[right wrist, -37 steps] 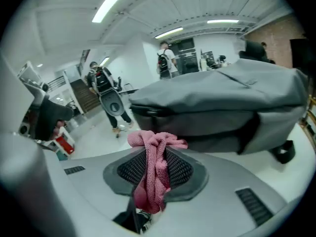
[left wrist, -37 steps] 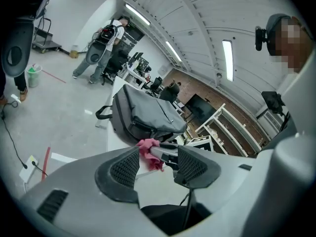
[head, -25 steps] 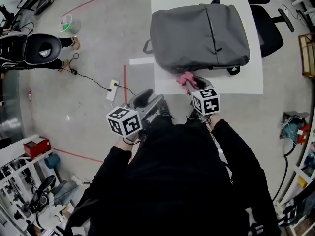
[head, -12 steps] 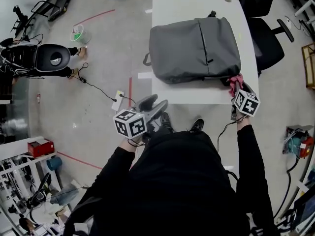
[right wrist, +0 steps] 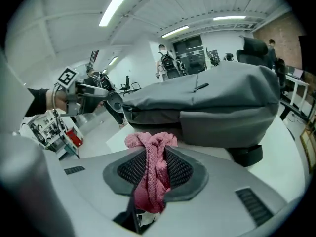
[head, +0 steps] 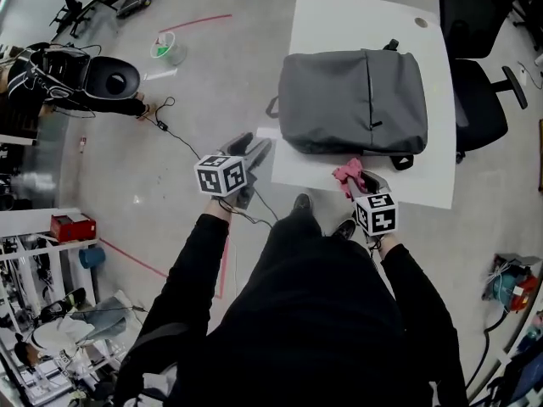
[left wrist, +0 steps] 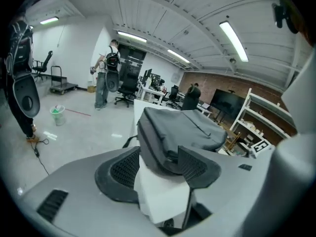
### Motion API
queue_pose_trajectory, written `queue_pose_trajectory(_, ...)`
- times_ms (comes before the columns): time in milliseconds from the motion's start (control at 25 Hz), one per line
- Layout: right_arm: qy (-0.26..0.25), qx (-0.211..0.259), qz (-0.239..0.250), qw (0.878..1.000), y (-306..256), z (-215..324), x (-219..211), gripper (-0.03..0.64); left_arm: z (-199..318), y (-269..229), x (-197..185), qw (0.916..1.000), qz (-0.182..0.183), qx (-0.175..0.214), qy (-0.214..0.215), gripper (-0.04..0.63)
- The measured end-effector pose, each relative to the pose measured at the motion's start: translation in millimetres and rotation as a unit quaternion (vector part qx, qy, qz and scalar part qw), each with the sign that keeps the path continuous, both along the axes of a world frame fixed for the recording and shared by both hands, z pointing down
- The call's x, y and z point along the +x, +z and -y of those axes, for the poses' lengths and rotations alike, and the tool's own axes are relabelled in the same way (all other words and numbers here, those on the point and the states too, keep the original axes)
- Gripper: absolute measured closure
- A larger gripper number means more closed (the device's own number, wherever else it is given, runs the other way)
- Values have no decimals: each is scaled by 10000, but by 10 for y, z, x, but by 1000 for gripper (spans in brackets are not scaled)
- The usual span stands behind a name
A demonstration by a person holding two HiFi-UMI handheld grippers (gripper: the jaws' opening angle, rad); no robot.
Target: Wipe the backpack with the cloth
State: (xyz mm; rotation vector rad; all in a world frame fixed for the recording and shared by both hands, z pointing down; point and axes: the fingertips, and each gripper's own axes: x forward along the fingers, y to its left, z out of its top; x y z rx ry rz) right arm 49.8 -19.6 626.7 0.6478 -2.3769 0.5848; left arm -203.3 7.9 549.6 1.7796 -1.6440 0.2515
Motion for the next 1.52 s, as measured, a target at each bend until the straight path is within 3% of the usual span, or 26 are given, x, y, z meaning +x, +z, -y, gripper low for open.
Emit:
queue_pose_trajectory(120,88,-79,-94,9999,33,19,97,508,165,254,-403,9997,-99,-209,-89,337)
queue_pose_trajectory(240,1063,-267,-268,9936,108,403,622,508,469,545,-680,9980,-493,-386,-52,337)
queue_pose_trajectory(320,1967,-276,-400,9793,90,712,1112,508,707,752,-808,9960,-730,-515,32,337)
queue_pose_trajectory(400,2850,-224,-511,9569,-6,934,1600,508,908,969,-888,9929,-991,-643,138,337)
queue_pose_trajectory(520,3782,-168,-526,9241,-206,1079,2022,508,1153,1236,-934,9876,-1345,-645,486,337)
queue_pose_trajectory(640,4095,-191,-568,9103,-244,1038,2059,508,1270,1468,-907,9788,-1726,-696,859,337)
queue_pose_trajectory(760,4092,-298,-595,9100,-185,965,1852,508,1317,1591,-797,9592,-2467,-822,1112,337)
queue_pose_trajectory(800,4055,-330,-598,9115,-162,953,1759,508,1323,1619,-772,9554,-2554,-872,1199,360)
queue_pose_trajectory(880,3975,-390,-589,9149,-118,931,1599,508,1311,1687,-792,9589,-2307,-996,1318,528)
queue_pose_trajectory(920,3941,-418,-574,9163,-98,923,1541,508,1305,1693,-808,9614,-2166,-1018,1358,548)
queue_pose_trajectory(1080,3894,-490,-465,9186,-57,911,1447,508,1304,1322,-757,9608,-2176,-649,1590,560)
queue_pose_trajectory(1320,4059,-477,-98,9126,-79,1018,1468,508,1126,266,-305,9434,-2192,91,2487,560)
queue_pose_trajectory(1440,4065,-458,55,9125,-93,1101,1607,508,1053,-575,68,9217,-2614,773,2760,560)
queue_pose_trajectory(1520,4025,-467,285,9138,-133,1162,1706,508,955,-1219,431,8968,-2921,1275,3068,558)
